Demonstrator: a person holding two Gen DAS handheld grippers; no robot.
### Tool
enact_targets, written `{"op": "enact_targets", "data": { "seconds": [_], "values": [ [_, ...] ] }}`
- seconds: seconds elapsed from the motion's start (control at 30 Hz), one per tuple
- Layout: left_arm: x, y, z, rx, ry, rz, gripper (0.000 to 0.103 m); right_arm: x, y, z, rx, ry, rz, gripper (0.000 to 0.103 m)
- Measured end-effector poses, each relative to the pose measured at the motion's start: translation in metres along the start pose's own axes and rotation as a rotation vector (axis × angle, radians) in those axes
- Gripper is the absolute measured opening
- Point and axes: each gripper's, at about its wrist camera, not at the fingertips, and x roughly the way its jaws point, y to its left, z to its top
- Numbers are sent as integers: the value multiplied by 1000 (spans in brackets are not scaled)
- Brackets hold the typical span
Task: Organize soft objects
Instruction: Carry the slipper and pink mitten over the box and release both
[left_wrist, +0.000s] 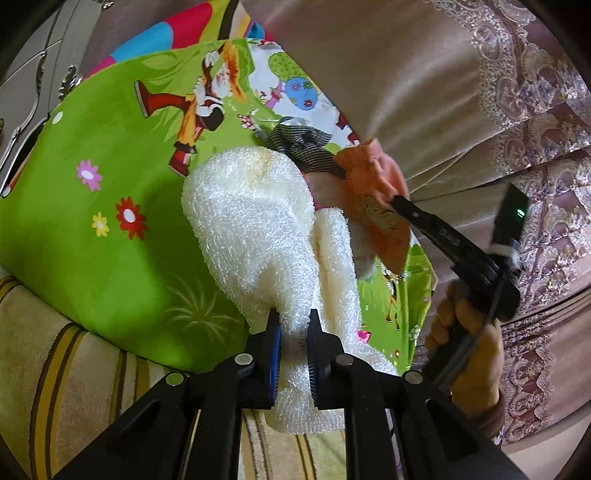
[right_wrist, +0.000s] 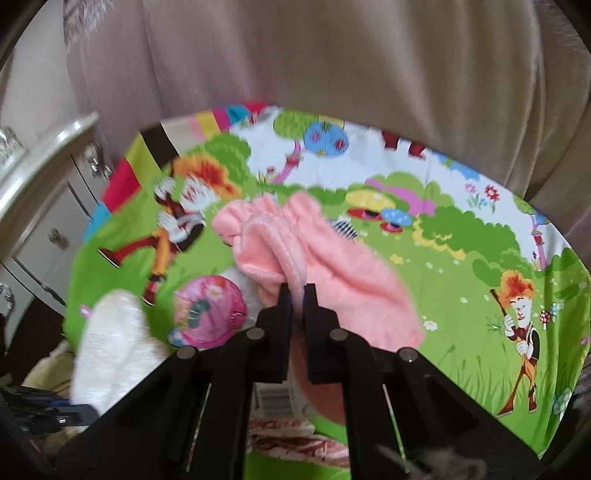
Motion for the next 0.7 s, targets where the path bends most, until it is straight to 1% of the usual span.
{"op": "enact_targets", "data": {
  "seconds": [0.2,0.37,0.57,0.7],
  "values": [
    [-5,-14,-3,26,-4,-26,13,-55,-1,-10,32,-72,13,8],
    [-9,-28,-6,51,-3,-36,13,-85,-7,-24,62,-100,13,8],
    [-9,-47,-14,94,10,-60,13,-117,-19,-58,114,-118,11,8],
    [-2,-61,-23,124,41,-81,13,-136,-35,-84,165,-123,1,8]
  ]
}}
